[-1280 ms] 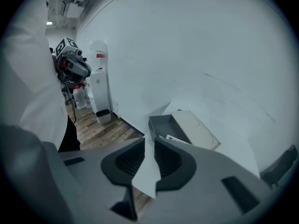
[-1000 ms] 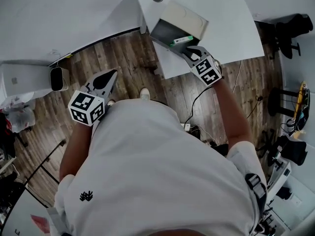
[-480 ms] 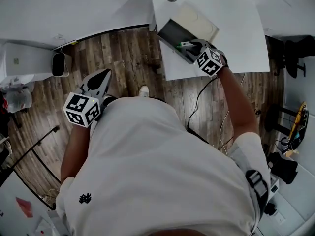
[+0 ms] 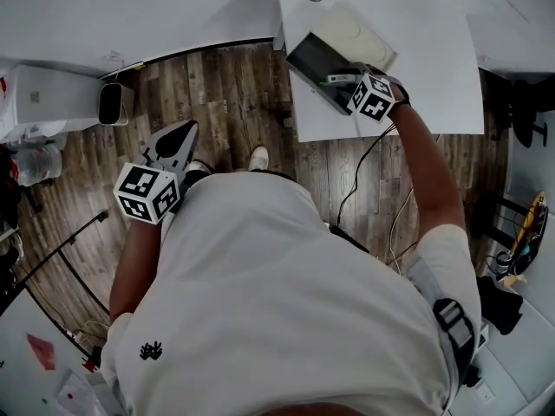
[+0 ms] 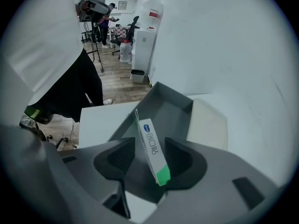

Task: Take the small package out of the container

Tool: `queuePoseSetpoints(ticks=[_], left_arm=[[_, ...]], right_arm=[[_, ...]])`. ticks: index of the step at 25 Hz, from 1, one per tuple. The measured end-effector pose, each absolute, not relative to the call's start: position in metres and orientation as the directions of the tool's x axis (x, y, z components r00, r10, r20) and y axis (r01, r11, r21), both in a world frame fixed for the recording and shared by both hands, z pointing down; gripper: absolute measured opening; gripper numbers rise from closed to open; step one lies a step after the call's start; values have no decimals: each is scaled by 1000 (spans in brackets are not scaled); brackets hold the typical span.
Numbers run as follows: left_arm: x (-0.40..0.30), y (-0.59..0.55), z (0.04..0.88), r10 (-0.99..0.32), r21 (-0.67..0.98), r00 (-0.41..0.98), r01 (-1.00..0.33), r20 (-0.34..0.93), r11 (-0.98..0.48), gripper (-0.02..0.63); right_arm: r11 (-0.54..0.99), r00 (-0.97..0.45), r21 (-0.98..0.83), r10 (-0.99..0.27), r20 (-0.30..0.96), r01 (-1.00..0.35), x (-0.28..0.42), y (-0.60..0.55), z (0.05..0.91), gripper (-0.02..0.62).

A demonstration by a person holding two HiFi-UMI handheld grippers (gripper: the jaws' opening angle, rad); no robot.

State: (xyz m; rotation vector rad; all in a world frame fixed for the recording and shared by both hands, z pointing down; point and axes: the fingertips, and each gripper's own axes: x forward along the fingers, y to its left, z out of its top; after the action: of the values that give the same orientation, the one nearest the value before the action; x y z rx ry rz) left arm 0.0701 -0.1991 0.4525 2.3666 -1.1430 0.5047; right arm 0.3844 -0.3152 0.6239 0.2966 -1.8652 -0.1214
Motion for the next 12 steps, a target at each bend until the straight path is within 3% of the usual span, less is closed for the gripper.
queuePoseSetpoints(ticks=[5,8,12], left_arm=[[71,-206,448,-645,238,578,-807,499,-540,7],[70,-208,448,-648,239,573,-812,501,-533,7],[73,-212,451,-638,241,582,-805,505,-543,6]], right_arm=[[973,-235,213,-228,945,-86,387,-318,636,195],[974,-215,219,-226,950,-54,387,-319,641,133],[972,-218,227,-236,947,-65,387,-318,641,105]])
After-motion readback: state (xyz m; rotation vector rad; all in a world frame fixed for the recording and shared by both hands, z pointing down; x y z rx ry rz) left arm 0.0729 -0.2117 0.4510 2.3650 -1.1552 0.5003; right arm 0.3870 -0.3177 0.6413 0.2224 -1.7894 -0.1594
